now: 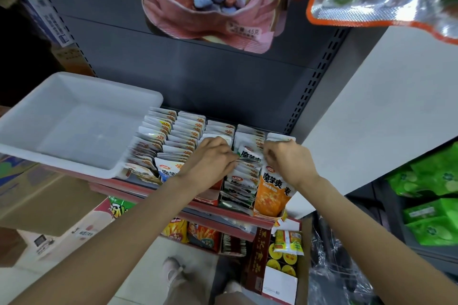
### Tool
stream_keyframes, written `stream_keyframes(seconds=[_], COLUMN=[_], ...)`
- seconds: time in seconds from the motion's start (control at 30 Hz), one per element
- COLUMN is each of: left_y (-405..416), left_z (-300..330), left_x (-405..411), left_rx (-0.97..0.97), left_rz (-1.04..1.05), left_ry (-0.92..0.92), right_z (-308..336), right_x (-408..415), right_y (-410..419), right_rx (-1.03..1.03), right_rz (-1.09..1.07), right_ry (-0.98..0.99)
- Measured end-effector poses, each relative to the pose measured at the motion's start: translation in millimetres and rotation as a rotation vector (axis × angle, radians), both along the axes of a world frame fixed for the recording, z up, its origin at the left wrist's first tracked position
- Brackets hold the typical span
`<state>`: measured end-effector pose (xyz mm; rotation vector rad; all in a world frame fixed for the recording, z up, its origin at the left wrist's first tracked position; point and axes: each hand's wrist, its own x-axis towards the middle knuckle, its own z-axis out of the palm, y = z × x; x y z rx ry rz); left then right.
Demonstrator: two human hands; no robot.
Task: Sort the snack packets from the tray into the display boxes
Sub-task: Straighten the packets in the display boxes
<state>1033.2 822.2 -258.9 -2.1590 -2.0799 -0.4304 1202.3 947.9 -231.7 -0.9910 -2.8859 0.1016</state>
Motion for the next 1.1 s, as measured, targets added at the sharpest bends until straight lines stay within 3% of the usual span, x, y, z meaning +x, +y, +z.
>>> stream_keyframes(seconds=[0.17, 0.37, 0.7, 0.87, 1.1], left_y=[0, -8, -8, -7, -3], left_z=[-1, 1, 5, 6, 11], left_x=[-1, 4, 6, 1, -3], left_rx=[0.001, -0.005, -0.043, -0.059, -0.080], left_rz=[-0.009, -0.039, -0.051, -0.082, -0.110], left_ry=[0.026, 0.017, -0.032, -0.061, -0.116], right_z=[-8, -2, 2, -1, -14], right_x=[-9, -7, -7, -7, -23], right_y=[0, 0, 7, 5, 3], right_rx=[-0.035, -0.214, -0.323, -0.142, -0.025], right_rz=[0.016, 0.047, 0.178, 0.053, 0.009], right_ry=[-0.059, 0.056, -0.056, 0.021, -0.134])
